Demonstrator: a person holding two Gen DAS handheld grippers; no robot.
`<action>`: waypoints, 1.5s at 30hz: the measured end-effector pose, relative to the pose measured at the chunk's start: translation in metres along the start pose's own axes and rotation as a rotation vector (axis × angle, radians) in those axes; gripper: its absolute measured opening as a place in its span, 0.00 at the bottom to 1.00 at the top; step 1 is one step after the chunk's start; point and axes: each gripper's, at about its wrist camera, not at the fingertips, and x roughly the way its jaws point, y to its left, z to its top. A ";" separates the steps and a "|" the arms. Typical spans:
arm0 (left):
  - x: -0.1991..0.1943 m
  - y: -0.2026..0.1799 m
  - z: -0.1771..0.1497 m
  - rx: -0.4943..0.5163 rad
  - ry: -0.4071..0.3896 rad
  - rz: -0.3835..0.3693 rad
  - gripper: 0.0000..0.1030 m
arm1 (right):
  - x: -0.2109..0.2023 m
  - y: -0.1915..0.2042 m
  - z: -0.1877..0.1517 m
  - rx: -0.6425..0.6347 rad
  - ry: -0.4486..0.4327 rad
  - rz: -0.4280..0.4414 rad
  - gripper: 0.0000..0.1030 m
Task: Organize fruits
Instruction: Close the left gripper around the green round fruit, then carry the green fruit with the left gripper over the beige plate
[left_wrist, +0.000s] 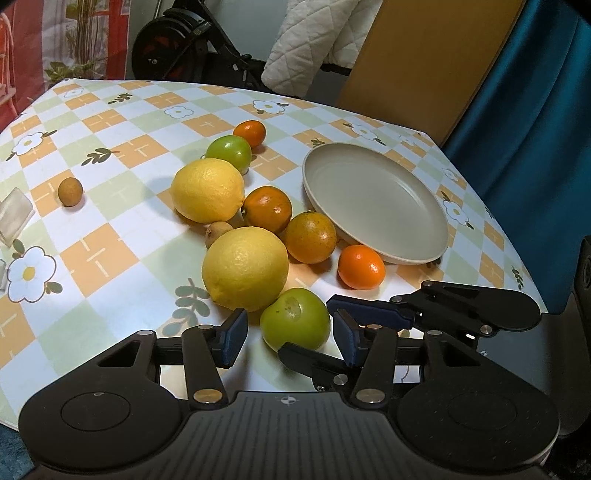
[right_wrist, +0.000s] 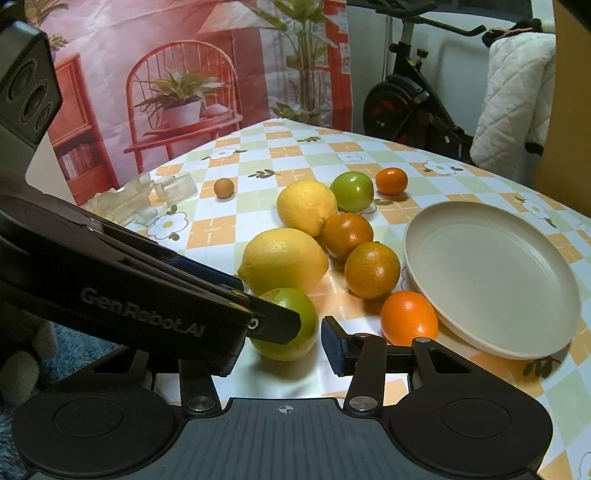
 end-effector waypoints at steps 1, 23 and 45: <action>0.000 0.000 0.000 0.001 -0.002 -0.004 0.52 | 0.000 0.000 0.000 0.001 0.000 0.000 0.40; 0.006 0.000 -0.002 0.001 0.011 -0.021 0.43 | 0.007 -0.002 -0.002 0.025 0.010 0.001 0.40; 0.009 0.003 -0.005 -0.017 0.007 -0.034 0.44 | 0.010 -0.004 -0.003 0.037 0.008 0.003 0.41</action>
